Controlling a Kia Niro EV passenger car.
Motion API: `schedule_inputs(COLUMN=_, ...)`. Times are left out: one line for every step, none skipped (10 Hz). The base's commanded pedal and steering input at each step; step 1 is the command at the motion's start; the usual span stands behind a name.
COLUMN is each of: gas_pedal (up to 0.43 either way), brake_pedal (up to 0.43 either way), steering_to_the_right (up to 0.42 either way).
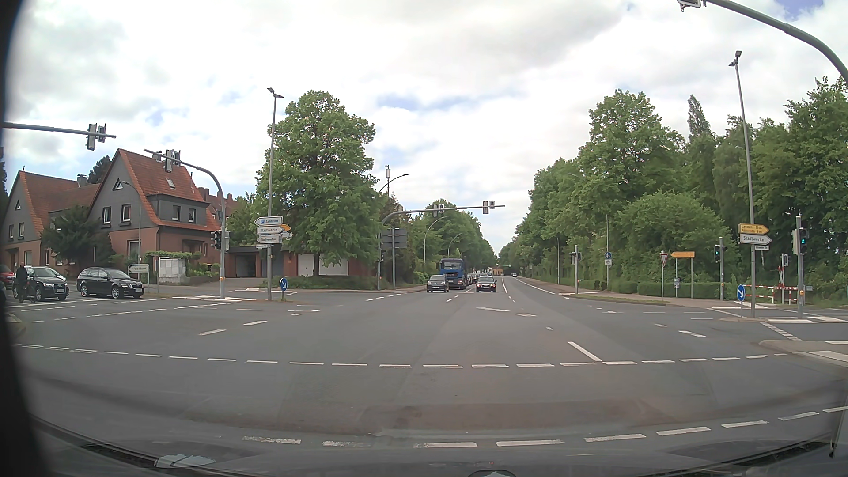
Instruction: Follow the waypoints while adhering to traffic rules and regulations
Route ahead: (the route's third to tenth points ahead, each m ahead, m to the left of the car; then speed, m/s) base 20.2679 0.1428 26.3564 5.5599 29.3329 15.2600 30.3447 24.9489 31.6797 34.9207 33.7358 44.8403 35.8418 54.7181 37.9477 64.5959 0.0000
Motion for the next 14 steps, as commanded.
schedule_inputs(gas_pedal=0.000, brake_pedal=0.000, steering_to_the_right=0.008)
schedule_inputs(gas_pedal=0.000, brake_pedal=0.000, steering_to_the_right=0.008)
schedule_inputs(gas_pedal=0.000, brake_pedal=0.000, steering_to_the_right=0.008)
schedule_inputs(gas_pedal=0.000, brake_pedal=0.000, steering_to_the_right=0.008)
schedule_inputs(gas_pedal=0.000, brake_pedal=0.000, steering_to_the_right=0.008)
schedule_inputs(gas_pedal=0.000, brake_pedal=0.000, steering_to_the_right=0.008)
schedule_inputs(gas_pedal=0.000, brake_pedal=0.000, steering_to_the_right=0.008)
schedule_inputs(gas_pedal=0.000, brake_pedal=0.000, steering_to_the_right=0.008)
schedule_inputs(gas_pedal=0.000, brake_pedal=0.000, steering_to_the_right=0.008)
schedule_inputs(gas_pedal=0.000, brake_pedal=0.000, steering_to_the_right=0.008)
schedule_inputs(gas_pedal=0.000, brake_pedal=0.000, steering_to_the_right=0.008)
schedule_inputs(gas_pedal=0.000, brake_pedal=0.000, steering_to_the_right=0.008)
schedule_inputs(gas_pedal=0.000, brake_pedal=0.000, steering_to_the_right=0.008)
schedule_inputs(gas_pedal=0.000, brake_pedal=0.000, steering_to_the_right=0.008)
